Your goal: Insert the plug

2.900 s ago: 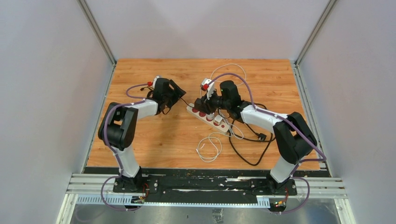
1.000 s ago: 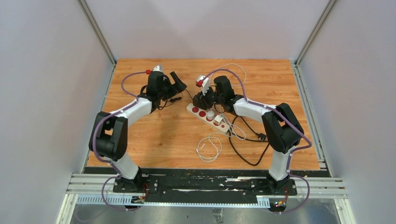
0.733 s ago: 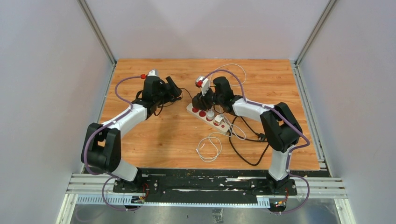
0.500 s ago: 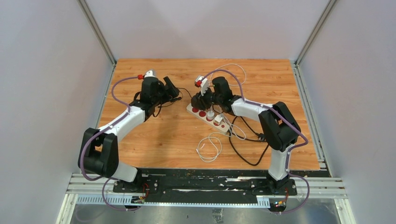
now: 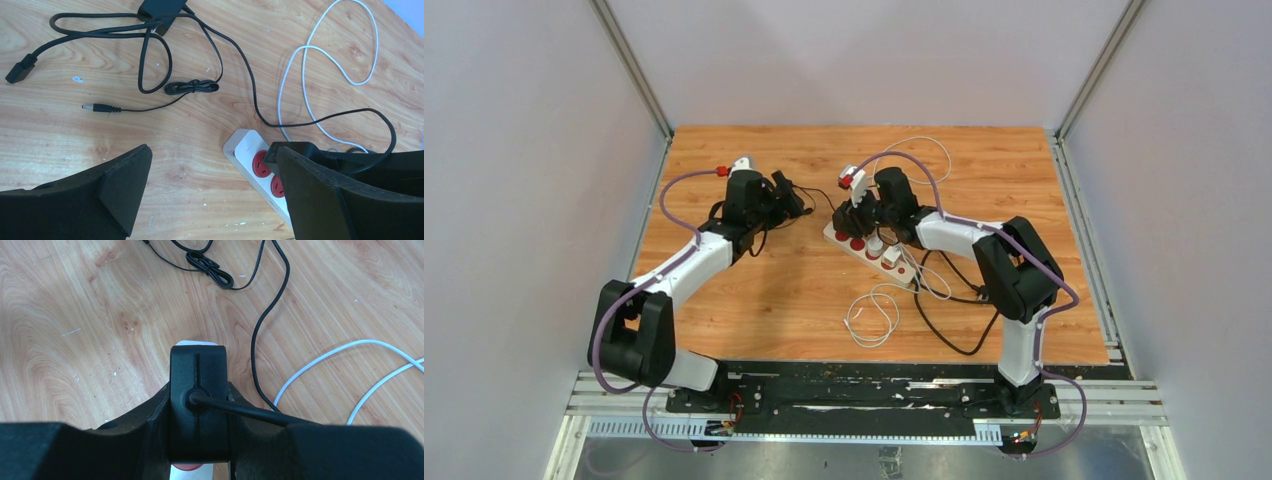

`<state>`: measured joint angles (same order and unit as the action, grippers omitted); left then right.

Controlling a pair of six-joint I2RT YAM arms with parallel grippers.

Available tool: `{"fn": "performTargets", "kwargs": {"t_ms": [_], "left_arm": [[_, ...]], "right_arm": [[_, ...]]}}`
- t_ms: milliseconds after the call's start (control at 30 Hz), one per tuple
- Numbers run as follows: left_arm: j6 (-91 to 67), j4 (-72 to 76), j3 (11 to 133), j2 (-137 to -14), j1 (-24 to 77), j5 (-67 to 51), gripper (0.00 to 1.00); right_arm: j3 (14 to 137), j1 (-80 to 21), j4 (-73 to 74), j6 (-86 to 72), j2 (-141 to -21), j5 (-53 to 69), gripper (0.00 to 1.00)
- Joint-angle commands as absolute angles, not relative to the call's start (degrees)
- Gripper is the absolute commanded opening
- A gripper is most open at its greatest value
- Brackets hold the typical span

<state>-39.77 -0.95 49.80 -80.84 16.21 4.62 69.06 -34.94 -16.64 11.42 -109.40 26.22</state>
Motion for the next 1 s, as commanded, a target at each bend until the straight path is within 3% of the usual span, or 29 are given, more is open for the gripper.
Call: {"fn": "performTargets", "kwargs": {"t_ms": [0,433,967], "left_arm": [[-39.0,-2.3,49.0,-78.9,15.9,6.3,1.00],[-39.4,-4.0,46.8,-76.3,15.9,10.0,1.00],[-39.3,-5.3,45.9,-75.3,15.9,13.6,1.00]], "right_arm": [[68.5,-36.2,-14.2,11.0,-109.1,23.3,0.00],[57.4,-37.6,-24.5,6.9,-111.4,18.7,0.00],[55.2,-38.7,-20.0,-0.3,-118.4,18.6,0.00]]}}
